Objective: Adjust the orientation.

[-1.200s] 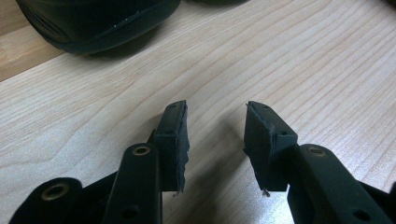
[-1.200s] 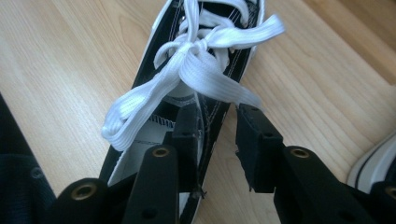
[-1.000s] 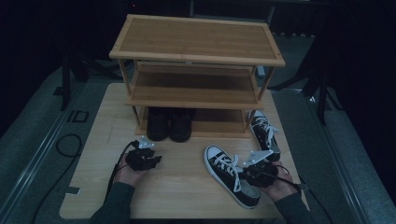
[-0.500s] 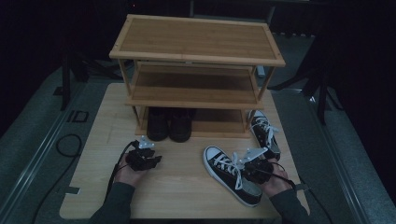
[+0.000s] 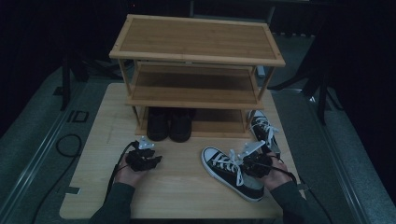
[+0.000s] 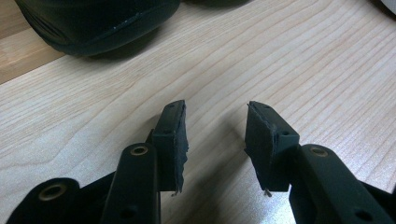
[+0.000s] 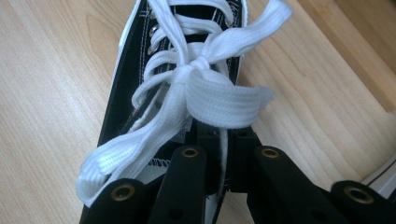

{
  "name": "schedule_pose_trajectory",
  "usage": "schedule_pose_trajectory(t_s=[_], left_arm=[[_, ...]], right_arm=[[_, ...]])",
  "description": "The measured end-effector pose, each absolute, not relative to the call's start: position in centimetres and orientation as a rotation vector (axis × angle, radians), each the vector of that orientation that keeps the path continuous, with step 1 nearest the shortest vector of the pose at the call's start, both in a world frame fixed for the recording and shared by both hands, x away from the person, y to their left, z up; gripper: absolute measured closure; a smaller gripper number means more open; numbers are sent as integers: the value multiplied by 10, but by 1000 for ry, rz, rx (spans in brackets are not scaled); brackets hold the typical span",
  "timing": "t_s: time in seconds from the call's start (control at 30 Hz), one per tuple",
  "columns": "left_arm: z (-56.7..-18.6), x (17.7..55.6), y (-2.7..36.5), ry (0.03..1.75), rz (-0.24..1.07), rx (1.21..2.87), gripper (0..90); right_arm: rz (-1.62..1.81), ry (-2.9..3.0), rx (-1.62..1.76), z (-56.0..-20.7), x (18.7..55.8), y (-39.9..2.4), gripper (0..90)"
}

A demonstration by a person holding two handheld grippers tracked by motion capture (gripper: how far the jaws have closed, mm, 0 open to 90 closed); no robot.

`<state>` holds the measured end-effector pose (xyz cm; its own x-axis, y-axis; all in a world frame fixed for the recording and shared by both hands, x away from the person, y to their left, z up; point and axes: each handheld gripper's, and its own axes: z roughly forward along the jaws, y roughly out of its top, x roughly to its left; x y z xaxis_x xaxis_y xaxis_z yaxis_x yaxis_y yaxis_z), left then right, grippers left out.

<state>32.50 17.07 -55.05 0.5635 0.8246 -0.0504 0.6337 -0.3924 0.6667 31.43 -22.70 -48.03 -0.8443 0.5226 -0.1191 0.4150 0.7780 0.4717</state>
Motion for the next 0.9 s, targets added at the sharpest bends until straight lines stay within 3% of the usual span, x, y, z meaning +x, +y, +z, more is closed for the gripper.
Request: schedule_pose_trajectory(t_s=[0.9], left_arm=[[-551,325,170,1154,374,2148,581]], right_arm=[[685,2715,702,-459,330,-238,877]])
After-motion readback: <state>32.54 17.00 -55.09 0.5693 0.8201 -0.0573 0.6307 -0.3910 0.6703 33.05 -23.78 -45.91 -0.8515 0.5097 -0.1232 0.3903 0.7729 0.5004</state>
